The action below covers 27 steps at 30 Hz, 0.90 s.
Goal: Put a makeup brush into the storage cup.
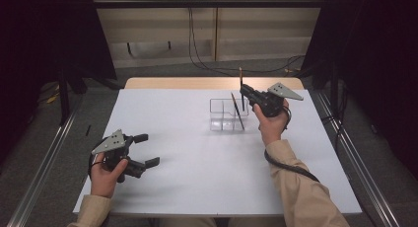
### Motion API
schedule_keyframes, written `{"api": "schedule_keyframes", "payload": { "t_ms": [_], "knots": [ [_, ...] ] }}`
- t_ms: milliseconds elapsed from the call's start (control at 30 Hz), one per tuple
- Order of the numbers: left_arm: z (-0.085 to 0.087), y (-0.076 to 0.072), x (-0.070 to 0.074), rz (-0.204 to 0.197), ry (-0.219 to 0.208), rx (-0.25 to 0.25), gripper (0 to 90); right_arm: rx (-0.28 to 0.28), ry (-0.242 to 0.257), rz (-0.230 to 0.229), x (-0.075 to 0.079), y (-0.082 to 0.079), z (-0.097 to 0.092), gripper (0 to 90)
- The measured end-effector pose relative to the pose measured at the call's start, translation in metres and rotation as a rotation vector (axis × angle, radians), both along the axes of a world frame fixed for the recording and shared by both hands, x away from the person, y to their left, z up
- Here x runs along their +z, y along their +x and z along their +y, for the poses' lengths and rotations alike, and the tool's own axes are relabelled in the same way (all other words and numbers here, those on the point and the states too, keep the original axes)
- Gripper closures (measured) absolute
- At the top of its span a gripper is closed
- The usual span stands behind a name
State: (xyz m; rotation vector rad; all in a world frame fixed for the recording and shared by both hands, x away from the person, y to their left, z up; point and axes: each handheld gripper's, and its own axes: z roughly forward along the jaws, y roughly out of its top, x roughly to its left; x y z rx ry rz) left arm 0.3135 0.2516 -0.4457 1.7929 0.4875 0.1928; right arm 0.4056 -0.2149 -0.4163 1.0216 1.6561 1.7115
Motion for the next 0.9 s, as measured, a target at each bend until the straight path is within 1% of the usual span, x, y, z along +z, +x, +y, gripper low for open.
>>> {"api": "schedule_keyframes", "payload": {
  "t_ms": [233,367,733,900],
  "knots": [
    [0.000,0.000,0.000,-0.001,0.004,0.000,0.4,0.003,-0.014,0.006,-0.003,0.000,0.003,83.5],
    [0.000,-0.001,0.000,-0.004,0.007,0.000,0.4,0.006,-0.026,-0.002,-0.003,0.000,0.005,83.5],
    [0.000,-0.002,0.002,-0.009,0.007,0.001,0.4,0.017,-0.043,0.012,-0.008,-0.004,0.010,83.5],
    [0.000,-0.002,0.002,-0.008,0.008,0.001,0.5,0.018,-0.047,0.016,-0.011,-0.007,0.008,83.4]
  ]
}}
